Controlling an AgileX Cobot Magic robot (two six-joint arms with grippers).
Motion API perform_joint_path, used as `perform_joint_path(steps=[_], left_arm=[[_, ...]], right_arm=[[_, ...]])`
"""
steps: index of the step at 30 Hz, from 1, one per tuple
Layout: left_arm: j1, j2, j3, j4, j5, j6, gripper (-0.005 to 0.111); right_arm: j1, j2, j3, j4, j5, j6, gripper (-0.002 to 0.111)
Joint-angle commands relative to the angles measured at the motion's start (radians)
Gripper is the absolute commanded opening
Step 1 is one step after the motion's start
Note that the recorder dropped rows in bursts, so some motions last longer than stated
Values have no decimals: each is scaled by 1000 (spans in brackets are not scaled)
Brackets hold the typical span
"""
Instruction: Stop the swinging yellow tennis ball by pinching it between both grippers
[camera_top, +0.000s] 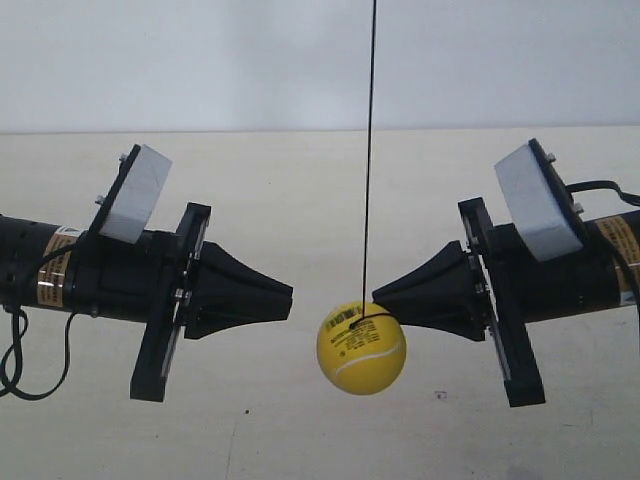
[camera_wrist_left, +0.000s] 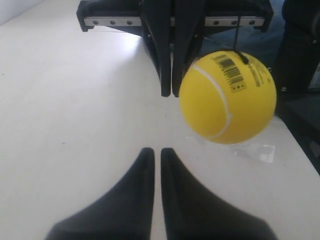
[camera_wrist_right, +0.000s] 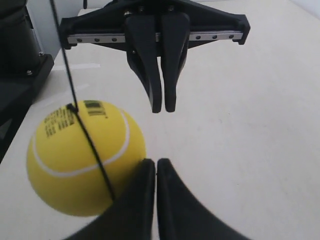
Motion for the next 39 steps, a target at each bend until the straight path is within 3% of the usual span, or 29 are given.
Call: perform_joint_path(steps=[1, 18, 39], left_arm=[[-4, -5, -5, 13, -12, -13, 5], [-4, -5, -5, 13, -12, -13, 5], [-14, -5, -5, 20, -12, -32, 5]], right_arm=[[-42, -7, -26, -42, -11, 46, 0], [-67, -7, -26, -50, -11, 72, 0], [-25, -7, -26, -50, -11, 70, 0]])
